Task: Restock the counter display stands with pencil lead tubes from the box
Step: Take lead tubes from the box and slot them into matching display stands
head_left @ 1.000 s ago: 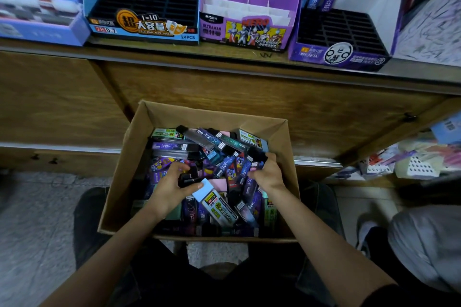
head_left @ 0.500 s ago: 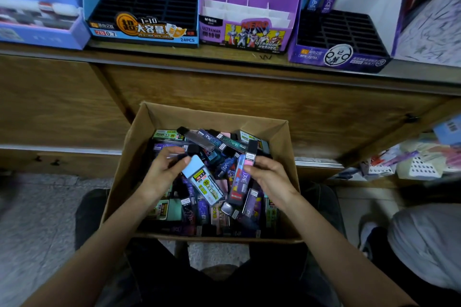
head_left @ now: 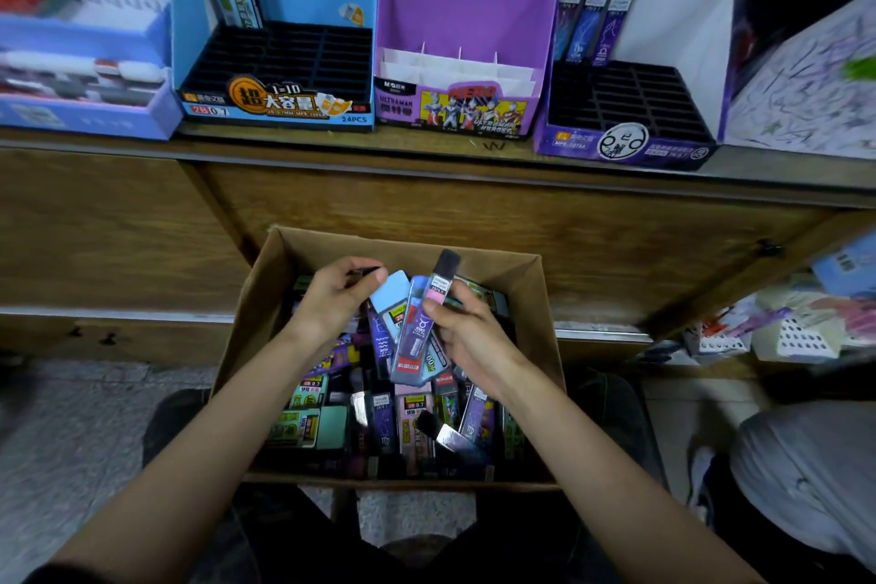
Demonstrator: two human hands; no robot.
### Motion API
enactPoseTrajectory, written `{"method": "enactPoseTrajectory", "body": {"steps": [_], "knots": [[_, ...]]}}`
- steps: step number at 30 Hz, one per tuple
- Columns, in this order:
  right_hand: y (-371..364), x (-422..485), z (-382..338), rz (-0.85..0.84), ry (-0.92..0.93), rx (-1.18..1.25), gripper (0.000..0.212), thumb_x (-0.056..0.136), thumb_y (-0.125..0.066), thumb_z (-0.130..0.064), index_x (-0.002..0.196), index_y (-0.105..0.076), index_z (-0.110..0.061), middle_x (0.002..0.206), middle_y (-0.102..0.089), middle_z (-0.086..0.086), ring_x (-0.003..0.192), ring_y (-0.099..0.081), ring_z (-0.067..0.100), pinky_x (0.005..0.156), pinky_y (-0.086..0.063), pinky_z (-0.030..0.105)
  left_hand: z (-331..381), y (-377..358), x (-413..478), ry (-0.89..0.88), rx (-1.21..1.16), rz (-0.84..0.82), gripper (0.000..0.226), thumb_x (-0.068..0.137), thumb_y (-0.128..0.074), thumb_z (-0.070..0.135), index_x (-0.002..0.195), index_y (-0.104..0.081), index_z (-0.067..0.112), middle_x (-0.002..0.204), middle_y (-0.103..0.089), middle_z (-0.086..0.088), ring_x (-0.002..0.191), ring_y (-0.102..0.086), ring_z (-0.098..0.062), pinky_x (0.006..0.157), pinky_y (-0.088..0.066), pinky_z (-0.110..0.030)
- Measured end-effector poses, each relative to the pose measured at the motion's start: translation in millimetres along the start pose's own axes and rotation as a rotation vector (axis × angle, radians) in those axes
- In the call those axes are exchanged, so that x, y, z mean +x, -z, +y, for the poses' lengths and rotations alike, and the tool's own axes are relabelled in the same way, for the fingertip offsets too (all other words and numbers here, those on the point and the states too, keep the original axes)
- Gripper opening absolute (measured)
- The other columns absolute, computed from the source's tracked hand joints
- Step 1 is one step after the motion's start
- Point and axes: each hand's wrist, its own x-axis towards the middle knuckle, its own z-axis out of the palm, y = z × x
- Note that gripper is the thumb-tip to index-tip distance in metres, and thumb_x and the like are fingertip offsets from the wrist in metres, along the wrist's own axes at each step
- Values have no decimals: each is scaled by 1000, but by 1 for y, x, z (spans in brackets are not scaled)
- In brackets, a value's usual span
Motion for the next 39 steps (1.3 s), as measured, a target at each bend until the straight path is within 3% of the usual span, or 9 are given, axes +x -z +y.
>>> {"method": "enactPoseTrajectory", "body": {"steps": [4,11,15,21,25,29,31,34,39], "knots": [[0,-5,1,27,0,-15,35,93,-56,-16,128,-49,-19,119,-65,11,109,-61,28,102,-43,48,4,-13,-3,73,-154,50,15,90,-58,9,103,-57,2,97,-59,-16,83,-59,-20,76,-52,-33],[-6,-11,-8,26,106,207,25,94,-52,-11,118,-56,-17,106,-70,5,95,-65,18,92,-50,37,12,-27,-17,185,-539,-96,12,88,-56,9,96,-61,2,79,-72,-8,65,-68,-15,60,-57,-24],[-15,-13,-17,58,174,203,26,93,-53,-8,118,-59,-12,103,-71,2,94,-66,15,77,-53,26,18,-30,-20,168,-587,-159,18,93,-51,14,109,-60,16,85,-72,-2,68,-68,-12,61,-57,-25],[-27,-23,-34,161,242,-24,22,92,-55,-9,112,-64,-10,109,-69,12,103,-64,28,93,-50,40,27,-29,-27,152,-398,-281,35,82,-60,31,116,-52,28,101,-71,-1,87,-70,-16,68,-58,-35],[-30,-30,-49,170,287,-186,19,92,-55,-12,108,-66,-16,108,-68,8,99,-65,25,84,-54,37,37,-26,-32,50,-329,-294,47,72,-68,25,117,-52,20,102,-72,-3,90,-70,-19,67,-57,-29],[-25,-34,-67,167,315,-262,23,89,-59,-8,111,-62,-12,117,-59,13,101,-61,17,69,-50,16,49,-25,-32,-20,-270,-287,52,72,-68,21,121,-53,13,104,-71,-4,91,-69,-16,70,-56,-25],[-24,-38,-82,106,302,-243,21,88,-58,-5,109,-60,-9,112,-64,12,97,-63,16,74,-51,19,57,-24,-30,-46,-263,-308,52,75,-66,17,124,-51,10,107,-70,-7,91,-68,-16,71,-56,-25],[-24,-42,-108,58,309,-235,19,93,-53,-16,108,-61,-7,108,-66,13,100,-61,26,88,-46,38,73,-22,-26,-85,-254,-327,56,72,-67,19,125,-49,13,105,-70,-3,90,-68,-14,71,-56,-25],[-26,-44,-149,89,434,-344,10,95,-51,-14,95,-60,-13,95,-64,7,87,-59,20,74,-48,33,95,-14,-16,-164,-206,-346,56,68,-71,26,120,-50,23,100,-72,4,88,-68,-13,70,-55,-23]]}}
